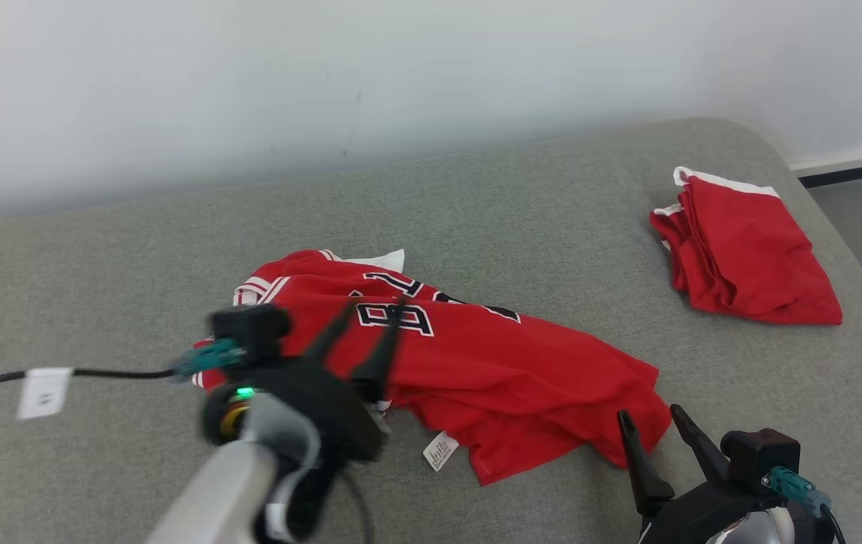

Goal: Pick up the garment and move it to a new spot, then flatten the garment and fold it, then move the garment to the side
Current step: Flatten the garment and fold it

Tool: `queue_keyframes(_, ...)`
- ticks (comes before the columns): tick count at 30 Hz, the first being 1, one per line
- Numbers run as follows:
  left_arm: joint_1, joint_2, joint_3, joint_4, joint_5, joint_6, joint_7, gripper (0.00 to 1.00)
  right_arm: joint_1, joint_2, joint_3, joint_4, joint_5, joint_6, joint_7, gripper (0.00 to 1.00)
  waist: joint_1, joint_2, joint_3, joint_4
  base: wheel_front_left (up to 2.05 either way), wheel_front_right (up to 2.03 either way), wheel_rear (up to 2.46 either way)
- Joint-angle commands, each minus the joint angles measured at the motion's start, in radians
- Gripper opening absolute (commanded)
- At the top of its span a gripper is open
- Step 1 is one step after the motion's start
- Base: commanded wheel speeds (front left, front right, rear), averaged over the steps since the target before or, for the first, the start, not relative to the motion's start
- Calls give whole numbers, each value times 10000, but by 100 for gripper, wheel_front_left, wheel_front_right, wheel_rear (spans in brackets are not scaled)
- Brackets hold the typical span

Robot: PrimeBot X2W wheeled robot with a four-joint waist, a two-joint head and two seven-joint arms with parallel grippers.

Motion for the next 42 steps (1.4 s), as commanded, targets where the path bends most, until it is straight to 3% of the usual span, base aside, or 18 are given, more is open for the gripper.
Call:
queue_keyframes(1, 284, 414, 277, 19, 157, 301, -187, 100, 53, 6, -38, -64, -33, -19, -5, 100, 0, -1, -42, 123, 0, 0, 0)
queue_keyframes(2, 447, 954, 690, 130, 427, 805, -384, 100, 74, 6, -42, -101, -60, -19, 30, 100, 0, -1, -27, 172, 0, 0, 0)
queue_keyframes(4, 711, 1498, 1061, 448, 495, 1366, -292, 100, 61, 7, 9, -155, -65, -19, 66, 100, 0, -1, 40, 205, 0, 0, 0)
queue_keyframes(12, 528, 2003, 1389, 1754, 421, 2047, 379, 100, -128, -81, 146, -275, -32, -19, 89, 100, 0, -1, 269, 49, 0, 0, 0)
queue_keyframes(14, 350, 1915, 1436, 2089, 315, 2076, 430, 100, -167, -108, 165, -288, -33, -19, 121, 100, 0, -1, 317, -38, 0, 0, 0)
queue_keyframes(20, 15, 1694, 1607, 2807, -120, 1575, 354, 100, -174, -155, 180, -281, 4, -19, 142, 100, 0, -1, 391, -224, 0, 0, 0)
queue_keyframes(21, -50, 1680, 1609, 2949, -124, 1548, 342, 70, -172, -163, 176, -277, 4, -19, 144, 100, 0, -1, 388, -238, 0, 0, 0)
queue_keyframes(23, -169, 1719, 1636, 3162, -95, 1479, 230, 0, -156, -160, 170, -280, -13, -19, 156, 100, 0, -1, 363, -247, 0, 0, 0)
queue_keyframes(29, 368, 1702, 1822, 3083, -509, 1072, 78, 0, 33, -116, -28, -356, -91, -19, 171, 100, 0, -1, 214, 58, 0, 0, 0)
queue_keyframes(33, 1474, 1715, 2288, 1768, -1201, 832, -26, 0, 129, -103, -174, -365, -88, -19, 173, 100, 0, -1, 116, 395, 0, 0, 0)
queue_keyframes(38, 3809, 2170, 2656, -1054, -1804, 1329, 356, 0, 267, -102, -437, -496, -117, -19, 231, 100, 0, -1, 115, 910, 0, 0, 0)
queue_keyframes(42, 5426, 2563, 2838, -2721, -2004, 2044, 686, 0, 315, -119, -680, -627, -150, -19, 276, 100, 0, -1, 192, 1249, 0, 0, 0)
